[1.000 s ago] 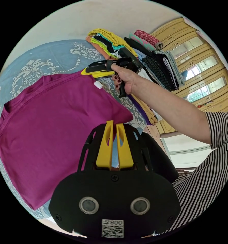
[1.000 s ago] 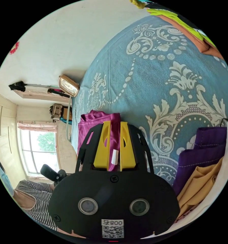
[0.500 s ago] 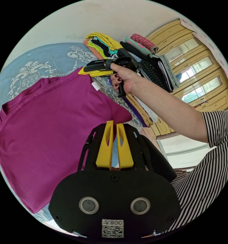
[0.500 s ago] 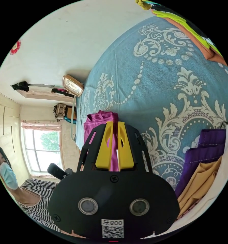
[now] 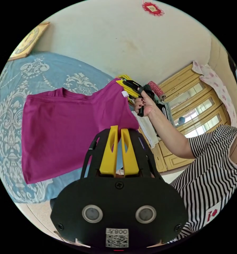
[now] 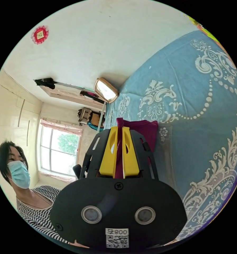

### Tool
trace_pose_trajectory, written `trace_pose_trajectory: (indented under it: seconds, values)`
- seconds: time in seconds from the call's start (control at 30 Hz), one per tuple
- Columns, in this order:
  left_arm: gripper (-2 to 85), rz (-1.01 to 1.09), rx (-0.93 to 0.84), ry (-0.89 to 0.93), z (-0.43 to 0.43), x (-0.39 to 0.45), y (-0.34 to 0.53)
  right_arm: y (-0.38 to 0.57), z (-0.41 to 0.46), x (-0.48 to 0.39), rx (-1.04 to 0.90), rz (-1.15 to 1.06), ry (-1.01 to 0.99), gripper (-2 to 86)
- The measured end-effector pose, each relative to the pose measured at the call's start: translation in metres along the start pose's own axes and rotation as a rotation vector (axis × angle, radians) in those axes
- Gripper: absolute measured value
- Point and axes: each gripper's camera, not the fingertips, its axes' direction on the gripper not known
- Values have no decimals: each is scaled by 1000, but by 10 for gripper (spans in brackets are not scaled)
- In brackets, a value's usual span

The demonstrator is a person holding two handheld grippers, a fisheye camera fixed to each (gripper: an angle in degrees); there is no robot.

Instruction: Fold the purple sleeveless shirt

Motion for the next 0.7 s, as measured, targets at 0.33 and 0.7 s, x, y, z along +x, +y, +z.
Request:
trace_pose_trajectory:
  seconds: [0.33,0.7]
  values:
    - [16,-355,211,41,-115,-131,83,-37,222,-62,-183,-34,17,23]
    - [14,-658,282,141,-184,-241,159,-56,405,-72,-359,15,147,28]
